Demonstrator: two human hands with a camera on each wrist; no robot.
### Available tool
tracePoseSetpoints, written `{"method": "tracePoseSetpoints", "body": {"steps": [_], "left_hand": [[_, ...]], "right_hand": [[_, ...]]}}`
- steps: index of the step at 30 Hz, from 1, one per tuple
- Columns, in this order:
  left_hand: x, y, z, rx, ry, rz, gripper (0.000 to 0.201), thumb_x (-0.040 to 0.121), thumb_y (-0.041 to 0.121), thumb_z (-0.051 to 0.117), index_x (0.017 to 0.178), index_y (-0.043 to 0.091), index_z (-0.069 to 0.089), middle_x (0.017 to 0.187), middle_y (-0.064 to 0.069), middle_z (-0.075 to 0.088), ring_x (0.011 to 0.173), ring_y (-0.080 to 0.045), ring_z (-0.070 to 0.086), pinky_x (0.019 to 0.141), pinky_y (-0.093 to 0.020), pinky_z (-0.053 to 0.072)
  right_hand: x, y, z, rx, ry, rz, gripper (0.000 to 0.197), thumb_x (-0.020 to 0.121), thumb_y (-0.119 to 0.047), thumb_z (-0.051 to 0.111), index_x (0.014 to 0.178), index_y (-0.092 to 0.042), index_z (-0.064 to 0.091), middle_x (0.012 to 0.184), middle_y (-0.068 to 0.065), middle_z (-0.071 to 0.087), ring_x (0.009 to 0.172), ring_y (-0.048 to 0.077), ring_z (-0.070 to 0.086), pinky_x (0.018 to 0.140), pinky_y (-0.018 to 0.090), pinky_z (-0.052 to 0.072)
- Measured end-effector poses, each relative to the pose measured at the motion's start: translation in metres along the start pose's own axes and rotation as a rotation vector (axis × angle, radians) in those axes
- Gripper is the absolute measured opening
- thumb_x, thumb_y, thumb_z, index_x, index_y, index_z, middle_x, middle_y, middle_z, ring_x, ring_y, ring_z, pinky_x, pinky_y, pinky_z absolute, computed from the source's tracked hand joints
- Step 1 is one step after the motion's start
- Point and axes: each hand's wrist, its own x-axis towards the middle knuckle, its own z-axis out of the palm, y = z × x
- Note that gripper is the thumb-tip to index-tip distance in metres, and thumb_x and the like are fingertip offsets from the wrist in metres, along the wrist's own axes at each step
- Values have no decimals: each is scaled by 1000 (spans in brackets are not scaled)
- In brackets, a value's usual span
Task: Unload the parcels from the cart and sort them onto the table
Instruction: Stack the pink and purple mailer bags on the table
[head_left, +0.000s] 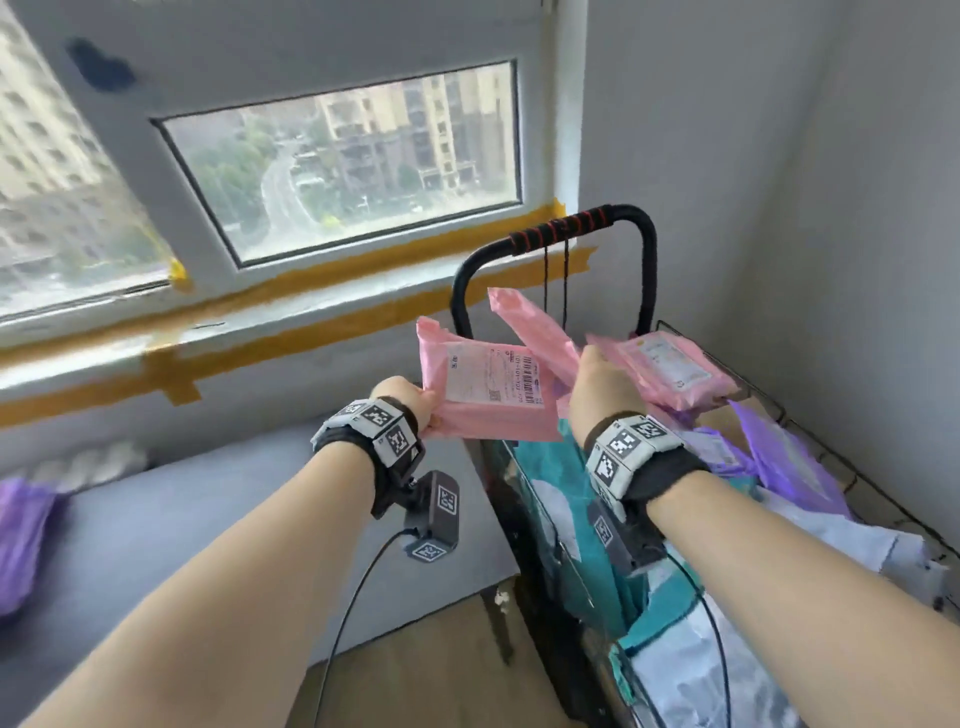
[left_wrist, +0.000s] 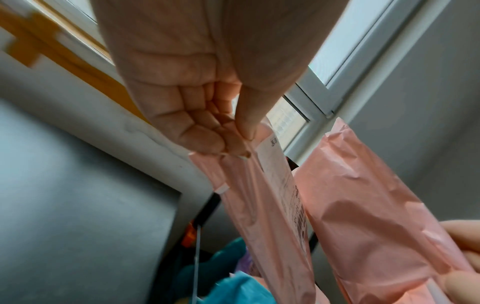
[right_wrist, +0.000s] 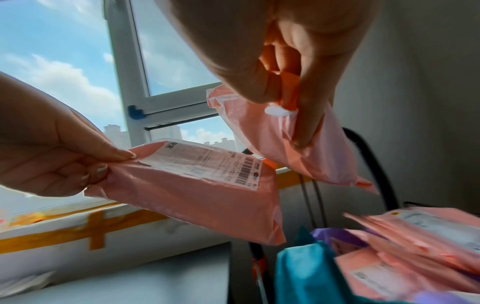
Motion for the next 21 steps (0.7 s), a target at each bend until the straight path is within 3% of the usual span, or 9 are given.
{"method": "tracePoseSetpoints", "body": {"steps": [6,11,16,19,21], "left_hand": [[-32,-78,-96,-69,169,-111,32,94,14,54,63,8,49,64,-9,55,67,-25,58,81,-39,55],[-61,-161,-184,-31,257,-229,50,94,43,48,65,4,60,72,-16,64,70,-28,62,83,-43,57],[-87,-255,-280,-39,336,-318,49,94,44,48,72,2,62,78,-18,66,71,-27,62,86,-45,55],[-100,-302,-334,26,388,-378,53,93,52,44,86,4,66,75,-13,64,69,-25,59,78,-35,55],[-107,-329,-361,-3,419,-403,50,94,48,45,97,2,65,81,-14,64,69,-25,59,70,-34,54]], "right_hand": [[-34,-100,38,56,-85,-189,23,94,1,35,115,0,44,117,20,57,108,35,58,86,41,46],[-82,-197,84,86,-161,-343,24,93,1,31,114,0,44,117,21,56,105,36,58,83,41,45],[-143,-300,133,108,-247,-453,24,91,2,32,112,-1,44,116,21,57,105,35,57,82,38,44],[-173,-355,159,138,-269,-525,22,92,-1,33,111,-1,44,115,22,57,104,37,57,84,39,44],[-191,-386,172,145,-293,-554,23,92,-3,35,113,0,44,116,22,57,106,36,57,84,38,44]]}}
